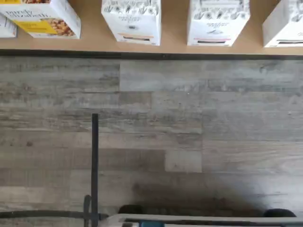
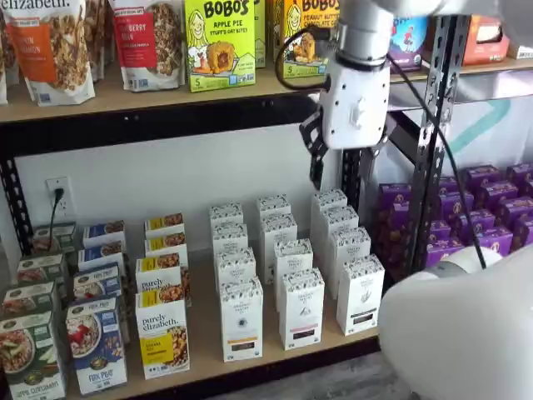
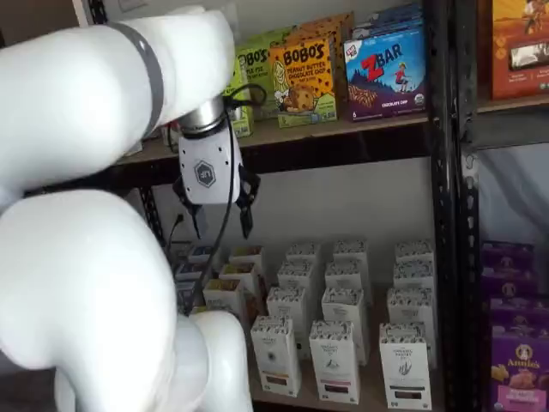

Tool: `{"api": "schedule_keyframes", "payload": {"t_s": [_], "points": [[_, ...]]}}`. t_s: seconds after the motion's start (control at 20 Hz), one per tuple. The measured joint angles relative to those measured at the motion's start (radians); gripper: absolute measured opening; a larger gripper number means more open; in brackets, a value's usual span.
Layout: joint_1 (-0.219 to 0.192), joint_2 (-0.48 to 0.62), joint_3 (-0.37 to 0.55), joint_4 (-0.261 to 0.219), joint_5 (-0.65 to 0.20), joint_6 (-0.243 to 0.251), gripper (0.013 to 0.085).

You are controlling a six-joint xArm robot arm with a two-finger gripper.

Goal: Pick up the white box with a yellow strip in the middle, on the bottom shelf, the fourth box from the left

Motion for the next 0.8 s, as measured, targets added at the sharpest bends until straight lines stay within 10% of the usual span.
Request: {"api": "schedule_keyframes", "payload": {"t_s": [0.45, 0.8], "points": [[0.04, 0.134, 0.094, -0.04, -0.224, 0.046, 0.085], [-0.001, 0.323, 0.101, -0.007, -0.409, -0.013, 0.085]]}}
